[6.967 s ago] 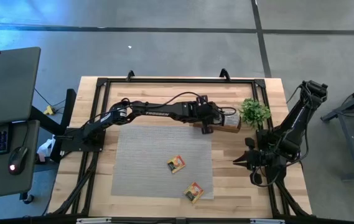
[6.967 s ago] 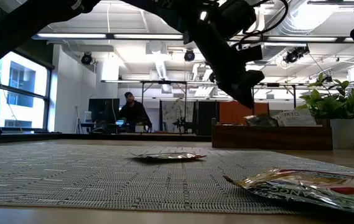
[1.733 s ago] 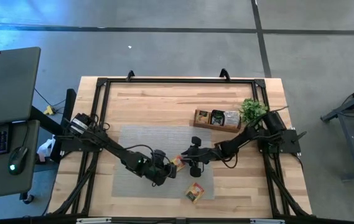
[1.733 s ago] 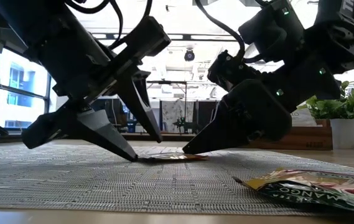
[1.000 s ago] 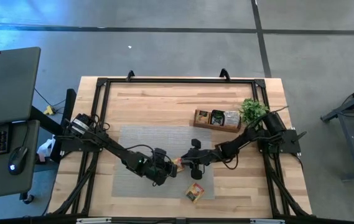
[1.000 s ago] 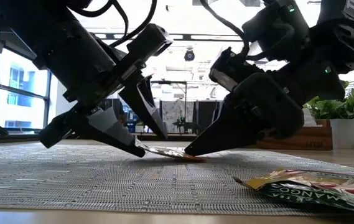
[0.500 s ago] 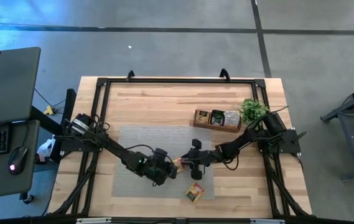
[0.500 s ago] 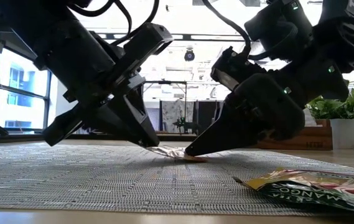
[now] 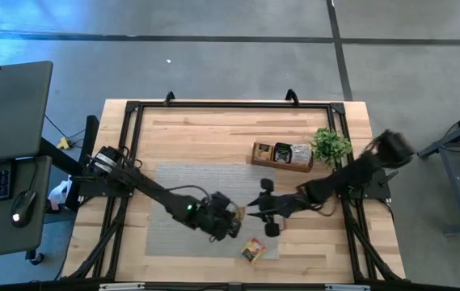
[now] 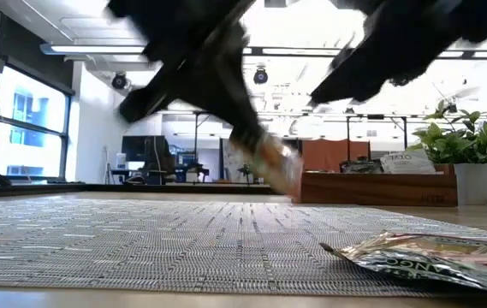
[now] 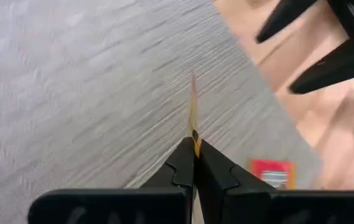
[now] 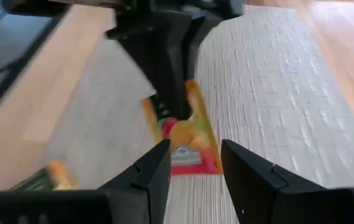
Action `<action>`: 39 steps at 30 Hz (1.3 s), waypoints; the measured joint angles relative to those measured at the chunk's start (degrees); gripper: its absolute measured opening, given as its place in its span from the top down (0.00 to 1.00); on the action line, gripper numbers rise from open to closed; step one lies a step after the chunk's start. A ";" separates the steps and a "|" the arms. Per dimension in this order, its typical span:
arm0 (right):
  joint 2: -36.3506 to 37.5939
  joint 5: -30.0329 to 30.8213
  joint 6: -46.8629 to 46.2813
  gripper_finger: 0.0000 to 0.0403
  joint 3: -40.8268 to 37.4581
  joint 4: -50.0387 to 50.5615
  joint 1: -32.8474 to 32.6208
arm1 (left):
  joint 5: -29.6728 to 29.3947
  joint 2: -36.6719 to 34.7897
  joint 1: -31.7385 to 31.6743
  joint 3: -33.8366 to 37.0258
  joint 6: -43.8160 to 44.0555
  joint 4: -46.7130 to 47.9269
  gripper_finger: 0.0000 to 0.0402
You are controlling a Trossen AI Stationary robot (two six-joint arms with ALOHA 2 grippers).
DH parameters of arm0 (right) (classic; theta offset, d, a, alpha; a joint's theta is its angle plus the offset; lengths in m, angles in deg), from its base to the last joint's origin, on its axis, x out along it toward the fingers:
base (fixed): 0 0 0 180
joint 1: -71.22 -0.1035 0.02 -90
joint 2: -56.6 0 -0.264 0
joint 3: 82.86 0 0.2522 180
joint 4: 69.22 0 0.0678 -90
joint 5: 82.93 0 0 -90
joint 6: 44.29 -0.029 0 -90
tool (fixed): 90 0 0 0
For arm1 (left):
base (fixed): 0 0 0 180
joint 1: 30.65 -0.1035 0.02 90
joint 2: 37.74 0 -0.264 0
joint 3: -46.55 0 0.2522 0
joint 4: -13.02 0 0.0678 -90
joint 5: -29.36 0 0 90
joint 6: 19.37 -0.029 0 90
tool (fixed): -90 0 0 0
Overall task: Pick & Place Tea
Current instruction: Put the yellow tea bag in the left section of the wooden organizer
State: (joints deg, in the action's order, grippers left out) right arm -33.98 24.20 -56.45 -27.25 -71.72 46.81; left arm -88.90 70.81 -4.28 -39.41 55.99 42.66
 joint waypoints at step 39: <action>34.26 22.99 -27.72 0.66 -7.98 44.77 -24.39 | 17.05 7.75 -32.37 -26.09 -85.30 13.75 1.00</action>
State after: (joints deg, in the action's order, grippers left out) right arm 0.28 47.19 -84.17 -35.23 -26.95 22.42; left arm -71.84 78.56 -36.65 -65.49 -29.31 56.41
